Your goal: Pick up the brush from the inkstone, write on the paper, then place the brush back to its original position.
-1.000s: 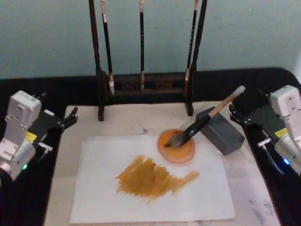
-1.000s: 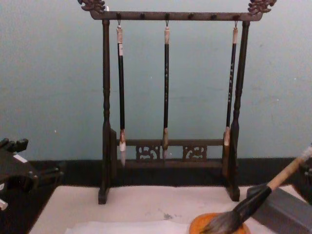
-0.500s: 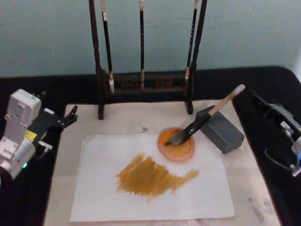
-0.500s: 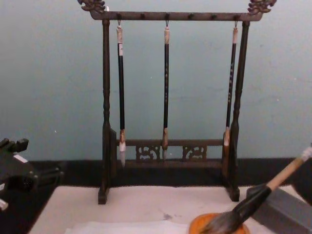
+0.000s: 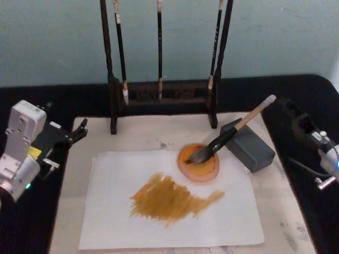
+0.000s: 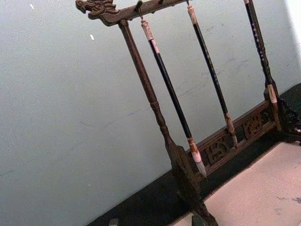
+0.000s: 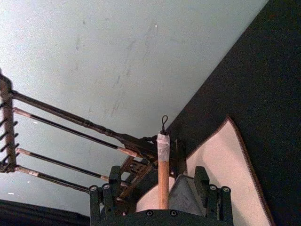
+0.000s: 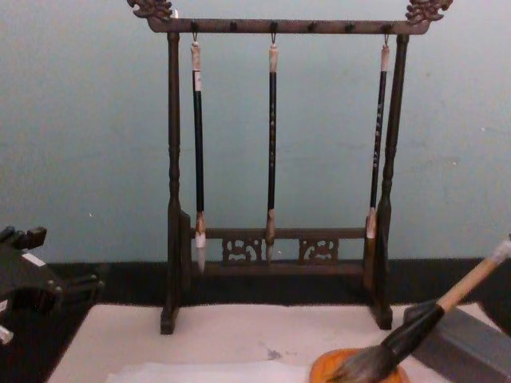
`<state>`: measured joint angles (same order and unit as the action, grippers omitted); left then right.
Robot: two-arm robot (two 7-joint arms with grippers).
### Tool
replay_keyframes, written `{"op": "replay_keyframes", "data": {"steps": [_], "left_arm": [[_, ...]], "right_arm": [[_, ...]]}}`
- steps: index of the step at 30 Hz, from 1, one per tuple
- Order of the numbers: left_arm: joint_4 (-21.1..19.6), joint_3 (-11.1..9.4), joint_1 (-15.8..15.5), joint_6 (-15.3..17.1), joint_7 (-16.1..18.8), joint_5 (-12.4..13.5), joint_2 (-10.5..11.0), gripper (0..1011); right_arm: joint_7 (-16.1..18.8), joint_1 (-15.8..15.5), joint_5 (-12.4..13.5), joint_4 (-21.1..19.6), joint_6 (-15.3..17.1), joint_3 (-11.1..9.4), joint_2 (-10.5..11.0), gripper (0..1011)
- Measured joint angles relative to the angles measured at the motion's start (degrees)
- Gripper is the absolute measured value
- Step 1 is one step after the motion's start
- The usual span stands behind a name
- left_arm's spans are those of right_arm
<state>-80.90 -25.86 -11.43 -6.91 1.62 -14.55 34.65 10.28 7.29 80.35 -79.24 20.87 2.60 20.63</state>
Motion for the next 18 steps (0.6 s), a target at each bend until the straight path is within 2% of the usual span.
{"op": "replay_keyframes", "data": {"steps": [6,14,18], "left_arm": [[0.0,0.0,0.0,0.0,0.0,0.0,0.0,1010],[0.0,0.0,0.0,0.0,0.0,0.0,0.0,1009],[0.0,0.0,0.0,0.0,0.0,0.0,0.0,1010]], "right_arm": [[1.2,4.8,0.0,5.8,0.0,2.9,-0.4,1000],[3.6,11.8,-2.3,13.9,-0.5,7.6,-0.9,1000],[4.3,13.6,-3.2,15.8,-1.2,9.2,-0.9,1000]]}}
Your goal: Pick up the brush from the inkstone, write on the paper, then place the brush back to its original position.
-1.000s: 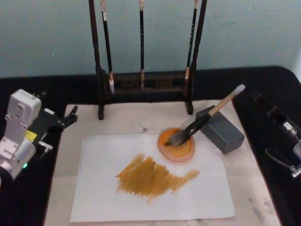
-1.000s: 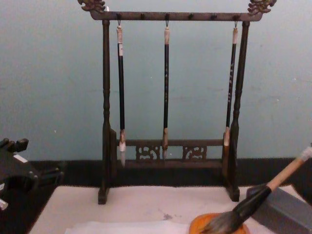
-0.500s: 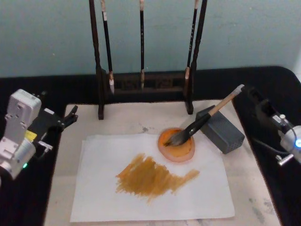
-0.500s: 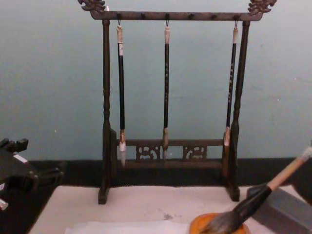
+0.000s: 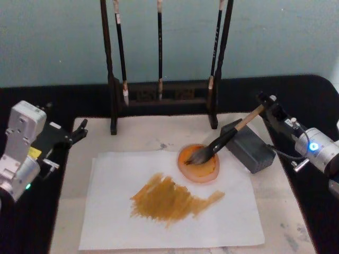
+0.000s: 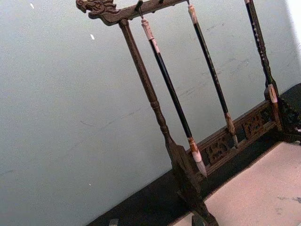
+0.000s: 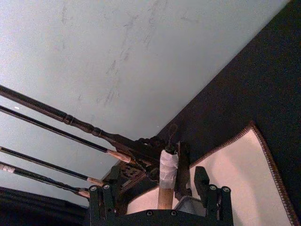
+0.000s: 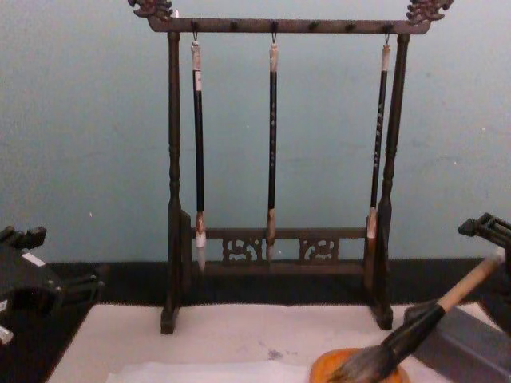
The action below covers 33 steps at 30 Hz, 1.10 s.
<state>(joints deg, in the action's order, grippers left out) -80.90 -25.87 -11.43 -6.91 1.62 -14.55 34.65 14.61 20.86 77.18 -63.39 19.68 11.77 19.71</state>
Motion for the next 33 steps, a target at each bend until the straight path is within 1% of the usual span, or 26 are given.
{"op": "replay_keyframes", "data": {"steps": [3,12,14,21,22,24,25,27,28,30,31,33], "left_arm": [[0.0,0.0,0.0,0.0,0.0,0.0,0.0,1010],[0.0,0.0,0.0,0.0,0.0,0.0,0.0,1010],[0.0,0.0,0.0,0.0,0.0,0.0,0.0,1010],[0.0,0.0,0.0,0.0,0.0,0.0,0.0,1009],[0.0,0.0,0.0,0.0,0.0,0.0,0.0,1010],[0.0,0.0,0.0,0.0,0.0,0.0,0.0,1010],[0.0,0.0,0.0,0.0,0.0,0.0,0.0,1010],[0.0,0.0,0.0,0.0,0.0,0.0,0.0,1009],[0.0,0.0,0.0,0.0,0.0,0.0,0.0,1010],[0.0,0.0,0.0,0.0,0.0,0.0,0.0,1010],[0.0,0.0,0.0,0.0,0.0,0.0,0.0,1010],[0.0,0.0,0.0,0.0,0.0,0.0,0.0,1010]], "right_arm": [[0.6,0.6,-0.5,0.7,-0.5,0.6,0.1,1000],[0.4,0.3,-0.4,0.4,-0.4,0.3,0.1,1000],[0.4,0.2,-0.4,0.3,-0.4,0.2,0.1,981],[0.2,0.1,-0.2,0.1,-0.2,0.1,0.1,819],[0.2,0.1,-0.2,0.1,-0.2,0.1,0.1,764],[0.2,0.0,-0.2,0.1,-0.2,0.1,0.1,729],[0.2,0.0,-0.2,0.0,-0.2,0.0,0.1,672],[0.1,0.0,-0.2,0.0,-0.2,0.0,0.1,626],[0.1,0.0,-0.2,0.0,-0.2,0.0,0.1,569],[0.1,0.0,-0.2,0.0,-0.2,0.0,0.1,531],[0.1,0.0,-0.2,0.0,-0.2,0.0,0.1,469],[0.1,0.0,-0.2,0.0,-0.2,0.0,0.1,424]]}}
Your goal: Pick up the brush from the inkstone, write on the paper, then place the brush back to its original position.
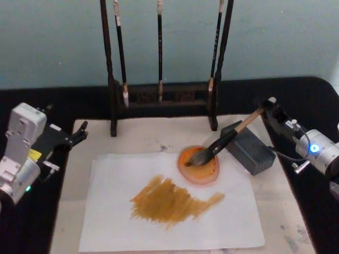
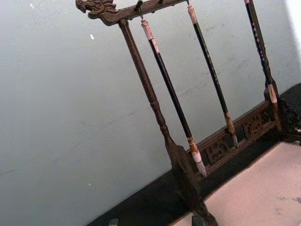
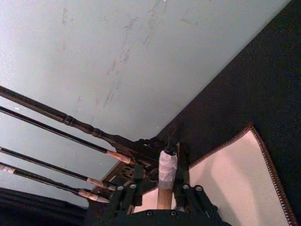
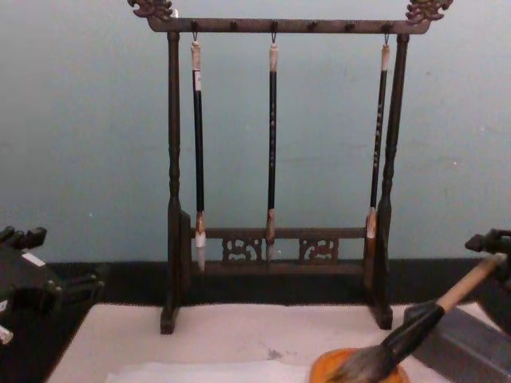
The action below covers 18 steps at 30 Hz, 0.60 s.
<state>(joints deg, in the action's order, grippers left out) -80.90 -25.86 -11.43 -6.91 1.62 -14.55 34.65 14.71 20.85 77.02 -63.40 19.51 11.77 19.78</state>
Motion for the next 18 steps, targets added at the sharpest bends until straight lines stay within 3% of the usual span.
{"op": "replay_keyframes", "data": {"steps": [9,18], "left_arm": [[0.0,0.0,0.0,0.0,0.0,0.0,0.0,1010],[0.0,0.0,0.0,0.0,0.0,0.0,0.0,1010]], "right_arm": [[-0.1,0.0,0.1,-0.1,0.0,-0.1,0.0,161],[-0.1,-0.1,0.1,-0.1,0.0,-0.1,0.0,161]]}}
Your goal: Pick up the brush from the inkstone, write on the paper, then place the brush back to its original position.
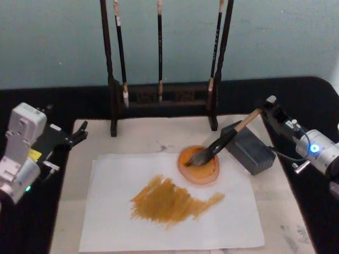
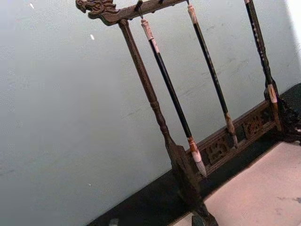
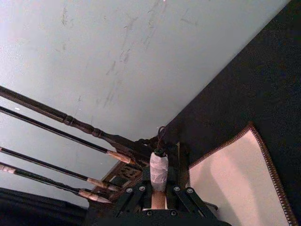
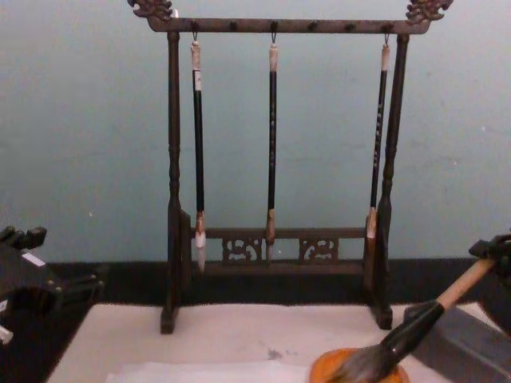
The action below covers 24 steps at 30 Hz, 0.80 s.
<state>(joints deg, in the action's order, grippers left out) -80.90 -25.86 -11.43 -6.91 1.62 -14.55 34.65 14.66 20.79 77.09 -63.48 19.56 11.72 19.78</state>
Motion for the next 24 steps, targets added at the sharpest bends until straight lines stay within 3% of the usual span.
{"op": "replay_keyframes", "data": {"steps": [9,15,19,24], "left_arm": [[0.0,0.0,0.0,0.0,0.0,0.0,0.0,1010],[0.0,0.0,0.0,0.0,0.0,0.0,0.0,1010],[0.0,0.0,0.0,0.0,0.0,0.0,0.0,1010],[0.0,0.0,0.0,0.0,0.0,0.0,0.0,1010]], "right_arm": [[0.6,0.3,0.6,-1.1,0.4,1.1,1.1,161],[1.4,0.6,4.7,-3.1,3.1,0.4,2.1,161],[1.4,0.5,5.7,-5.1,3.8,0.3,2.9,161],[2.1,-0.1,4.2,-10.7,3.2,1.8,5.6,161]]}}
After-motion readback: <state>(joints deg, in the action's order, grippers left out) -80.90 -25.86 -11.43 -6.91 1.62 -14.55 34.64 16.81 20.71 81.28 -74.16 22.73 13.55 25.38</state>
